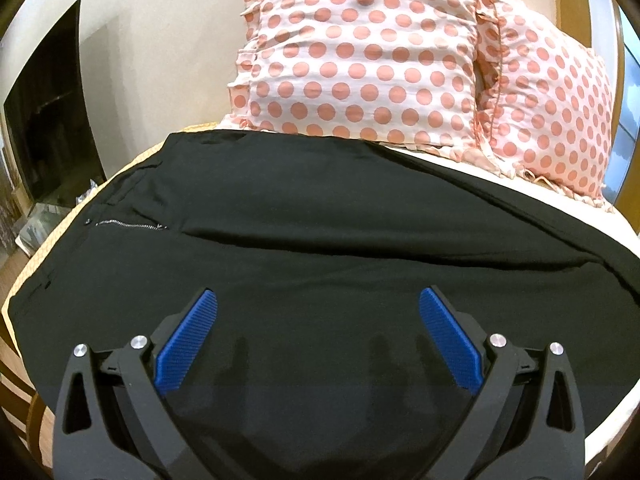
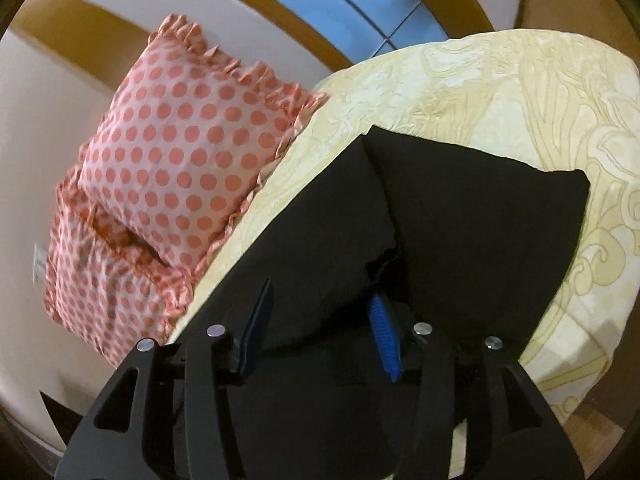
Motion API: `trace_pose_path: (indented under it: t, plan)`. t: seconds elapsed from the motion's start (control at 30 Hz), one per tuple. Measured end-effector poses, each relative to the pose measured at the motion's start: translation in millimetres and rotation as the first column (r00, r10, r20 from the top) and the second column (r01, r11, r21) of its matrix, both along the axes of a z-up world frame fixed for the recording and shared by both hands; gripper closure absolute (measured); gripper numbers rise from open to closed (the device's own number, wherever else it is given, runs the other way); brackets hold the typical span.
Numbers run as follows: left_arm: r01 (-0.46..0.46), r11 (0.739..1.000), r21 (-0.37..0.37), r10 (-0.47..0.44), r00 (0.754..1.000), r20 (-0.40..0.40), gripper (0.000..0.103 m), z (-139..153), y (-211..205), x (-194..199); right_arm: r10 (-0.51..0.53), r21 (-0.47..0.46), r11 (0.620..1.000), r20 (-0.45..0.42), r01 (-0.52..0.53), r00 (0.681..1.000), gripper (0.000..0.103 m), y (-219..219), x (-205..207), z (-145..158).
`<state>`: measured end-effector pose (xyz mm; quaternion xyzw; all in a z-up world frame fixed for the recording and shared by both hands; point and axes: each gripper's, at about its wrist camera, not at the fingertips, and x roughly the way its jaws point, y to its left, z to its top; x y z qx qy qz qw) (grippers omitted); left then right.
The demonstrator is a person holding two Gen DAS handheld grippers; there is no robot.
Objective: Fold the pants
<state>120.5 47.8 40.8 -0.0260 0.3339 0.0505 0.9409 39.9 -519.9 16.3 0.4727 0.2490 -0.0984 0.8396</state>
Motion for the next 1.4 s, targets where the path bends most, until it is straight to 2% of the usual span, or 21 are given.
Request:
trace_pose_path:
  t: [0.03,0.13,0.2,0.23,0.37,0.47,0.67,0.7,0.73,0.83,0.9,0.93,1.1,1.23,1.3,1.37,1.4]
  plan:
    - [-0.003,1.000,-0.006,0.003,1.000,0.002,0.002,1,2,0,-0.004,0.002,1.000,-0.001,0.004,1.000,0.054,0,1,-1]
    - [-0.022,1.000,-0.005,0.022,0.999,0.023,0.002,7,8,-1,-0.021,-0.007,1.000,-0.019,0.021,1.000,0.072,-2,8,-6]
    - [-0.029,0.999,0.016,0.028,0.998,0.055,0.002,15,10,-3,-0.008,0.044,0.999,-0.015,0.009,1.000,0.098,-6,14,-17]
    - [-0.033,0.999,0.028,0.031,0.997,0.067,0.002,18,10,-4,-0.006,0.069,0.998,-0.002,0.006,1.000,0.099,-8,14,-20]
    - [-0.019,0.998,0.063,0.015,0.998,0.066,0.002,29,11,0,-0.045,0.093,0.995,0.114,0.035,0.992,0.100,-22,-10,-6]
    - [0.006,1.000,0.008,-0.007,0.999,0.038,0.002,35,22,8,-0.091,0.115,0.991,0.175,0.071,0.980,0.100,-31,-37,5]
    - [0.038,0.984,-0.174,-0.027,0.998,0.061,0.002,54,56,30,-0.110,0.146,0.985,0.106,0.094,0.988,0.101,-34,-60,-20]
    - [0.011,0.986,-0.168,-0.002,0.999,0.053,0.002,58,62,37,-0.108,0.132,0.987,0.102,0.094,0.989,0.101,-33,-59,-18]
    - [-0.027,0.990,-0.137,0.033,0.999,0.041,0.002,64,68,47,-0.107,0.126,0.988,0.101,0.094,0.989,0.101,-33,-58,-17]
    - [-0.059,0.996,-0.064,0.061,0.998,0.025,0.002,75,78,76,-0.106,0.134,0.987,0.100,0.092,0.989,0.101,-34,-55,-17]
    - [-0.076,0.996,-0.036,0.075,0.997,-0.024,0.002,74,87,110,-0.107,0.127,0.987,0.097,0.094,0.990,0.101,-34,-54,-17]
    - [-0.083,0.996,-0.039,0.081,0.996,-0.044,0.002,73,91,120,-0.105,0.116,0.989,0.095,0.093,0.990,0.101,-34,-53,-16]
    - [-0.153,0.977,-0.148,0.122,0.973,-0.197,0.008,49,114,207,-0.097,0.116,0.989,0.087,0.086,0.992,0.101,-36,-54,-18]
    - [-0.241,0.952,-0.187,0.175,0.934,-0.312,0.023,26,129,258,-0.087,0.102,0.992,0.075,0.079,0.993,0.101,-36,-52,-15]
    - [-0.270,0.945,-0.184,0.192,0.914,-0.356,0.036,15,135,273,-0.082,0.092,0.993,0.072,0.076,0.994,0.101,-37,-50,-14]
    - [-0.297,0.931,-0.211,0.193,0.894,-0.404,0.068,3,143,279,-0.078,0.078,0.994,0.070,0.072,0.995,0.101,-37,-48,-12]
    - [-0.314,0.922,-0.226,0.201,0.888,-0.413,0.073,0,148,277,-0.075,0.070,0.995,0.070,0.070,0.995,0.101,-37,-46,-11]
